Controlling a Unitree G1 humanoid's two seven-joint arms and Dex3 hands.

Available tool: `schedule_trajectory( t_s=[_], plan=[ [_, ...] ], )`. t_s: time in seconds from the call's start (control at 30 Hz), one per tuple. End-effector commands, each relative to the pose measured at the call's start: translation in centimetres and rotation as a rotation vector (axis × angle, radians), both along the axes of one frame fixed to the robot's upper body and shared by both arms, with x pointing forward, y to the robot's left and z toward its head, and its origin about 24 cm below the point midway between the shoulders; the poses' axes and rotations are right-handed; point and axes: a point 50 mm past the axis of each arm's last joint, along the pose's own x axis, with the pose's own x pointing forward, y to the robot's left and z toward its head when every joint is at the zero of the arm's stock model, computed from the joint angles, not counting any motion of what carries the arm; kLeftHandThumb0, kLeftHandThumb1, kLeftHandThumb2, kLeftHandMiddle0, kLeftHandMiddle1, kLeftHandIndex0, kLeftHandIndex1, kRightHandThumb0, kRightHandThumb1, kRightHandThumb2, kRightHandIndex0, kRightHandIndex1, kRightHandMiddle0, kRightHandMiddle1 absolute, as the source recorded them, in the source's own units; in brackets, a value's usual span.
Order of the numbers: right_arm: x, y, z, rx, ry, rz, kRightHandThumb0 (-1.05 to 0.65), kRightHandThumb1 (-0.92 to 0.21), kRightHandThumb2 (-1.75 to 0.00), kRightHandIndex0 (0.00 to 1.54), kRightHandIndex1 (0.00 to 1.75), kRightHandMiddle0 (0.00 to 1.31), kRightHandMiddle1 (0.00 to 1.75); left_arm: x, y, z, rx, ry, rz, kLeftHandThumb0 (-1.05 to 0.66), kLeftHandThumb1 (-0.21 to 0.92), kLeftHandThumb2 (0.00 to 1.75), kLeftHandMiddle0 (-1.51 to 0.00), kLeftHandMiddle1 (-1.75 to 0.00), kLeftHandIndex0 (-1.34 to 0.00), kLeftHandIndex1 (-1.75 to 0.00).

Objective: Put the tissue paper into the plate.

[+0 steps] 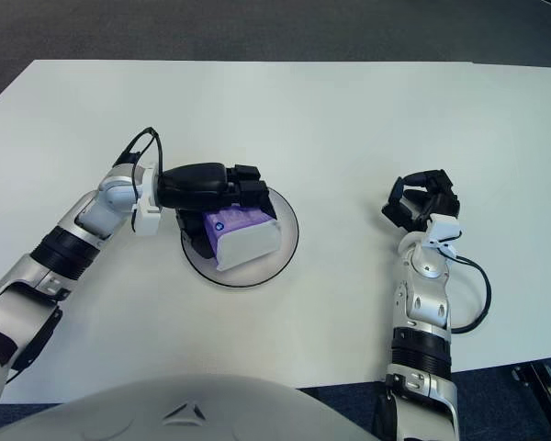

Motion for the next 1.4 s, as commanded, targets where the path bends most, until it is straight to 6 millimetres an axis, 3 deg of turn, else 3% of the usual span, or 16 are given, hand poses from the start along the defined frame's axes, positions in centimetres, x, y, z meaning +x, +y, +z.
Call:
schedule_trajectory(
  t_s=[0.0,0.2,0.37,1.37],
  plan=[
    [-1.6,0.7,-3.9,0.058,0.143,-0.016,-0.42,-0.49,-1.09,0.93,1.75,0.47,1.75,0.0,-0.1,0.4,0.039,-0.01,-0.018,-1.03,0.92,0.86,-0.02,-0.5,0.0,-0.43],
    [-1.5,0.7,-4.0,0.054,0.146,-0.012,-0.43,-0.48,-1.11,0.95,1.75,0.48,1.75,0.0,-0.1,0.5,0.047,-0.014,-0.033,-1.05,0.92,0.82,0.0,-0.3,0.0,-0.14],
    [-1.5,0.7,-3.9,0.054,0.149,-0.011,-0.43,-0.47,-1.12,0.95,1.75,0.49,1.75,0.0,-0.1,0.5,0.047,-0.02,-0.043,-1.05,0.92,0.78,0.0,-0.19,0.0,-0.02],
    [-0.8,1.2,-3.7,0.021,0.165,-0.014,-0.47,-0.34,-1.28,1.05,1.75,0.59,1.75,-0.1,1.9,1.7,-0.1,-0.013,-0.011,-1.05,0.92,0.75,0.0,-0.04,0.0,0.0]
  ],
)
